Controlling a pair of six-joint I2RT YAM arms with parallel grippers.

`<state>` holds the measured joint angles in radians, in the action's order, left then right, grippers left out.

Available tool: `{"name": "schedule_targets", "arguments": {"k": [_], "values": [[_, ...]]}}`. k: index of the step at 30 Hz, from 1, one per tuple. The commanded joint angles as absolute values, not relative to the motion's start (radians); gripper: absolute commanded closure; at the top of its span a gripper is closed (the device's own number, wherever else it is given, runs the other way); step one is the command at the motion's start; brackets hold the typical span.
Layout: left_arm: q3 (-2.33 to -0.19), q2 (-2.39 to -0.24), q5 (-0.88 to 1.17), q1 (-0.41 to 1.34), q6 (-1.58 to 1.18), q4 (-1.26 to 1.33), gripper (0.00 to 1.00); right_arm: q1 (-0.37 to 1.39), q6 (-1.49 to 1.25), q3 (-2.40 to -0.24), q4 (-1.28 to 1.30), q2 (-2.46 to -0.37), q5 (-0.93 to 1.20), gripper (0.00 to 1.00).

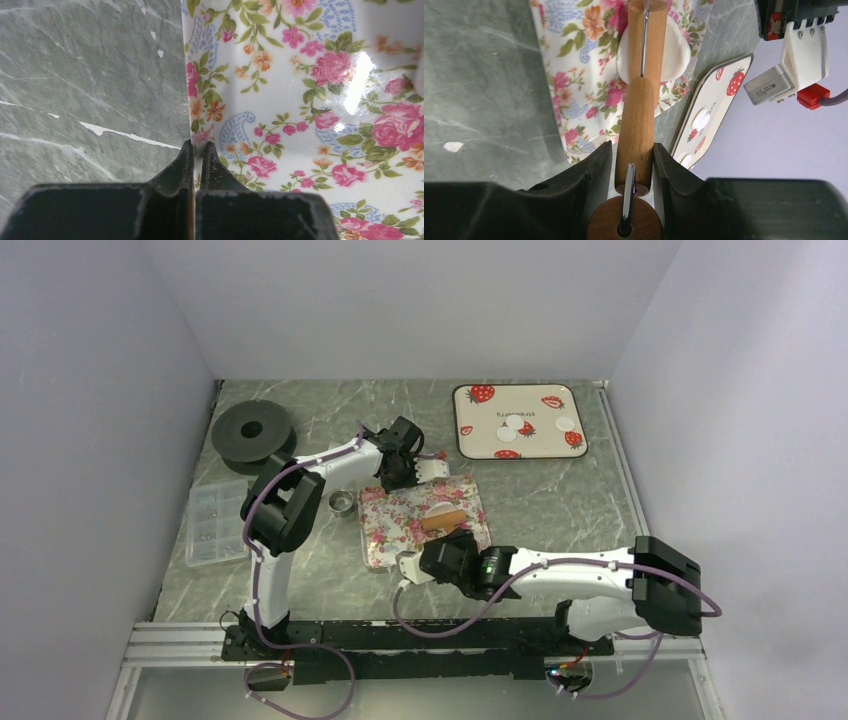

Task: Roll out the dumpling wrappers from the dough
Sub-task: Flatten out the dough on the work surface.

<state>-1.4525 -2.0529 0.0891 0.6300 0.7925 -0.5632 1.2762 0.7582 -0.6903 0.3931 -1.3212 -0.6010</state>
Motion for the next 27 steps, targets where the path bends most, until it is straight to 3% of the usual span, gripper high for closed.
{"name": "schedule_targets", "arguments": {"k": [1, 7, 17, 27], "values": [[-1.366, -2.186, 0.138, 0.655, 0.822, -0.651, 1.00, 1.193, 0.762, -0.649, 0.570, -1.414, -0.339, 1.00], [-1.370, -2.188, 0.137, 0.655, 0.821, -0.655, 1.00, 1.145, 0.822, -0.703, 0.535, -1.483, -0.337, 1.00], [-1.367, -2.187, 0.144, 0.655, 0.823, -0.653, 1.00, 1.287, 0.642, -0.602, 0.654, -1.346, -0.331, 1.00], [-1.368, -2.184, 0.141, 0.655, 0.823, -0.654, 1.00, 1.150, 0.830, -0.673, 0.516, -1.504, -0.332, 1.00]]}}
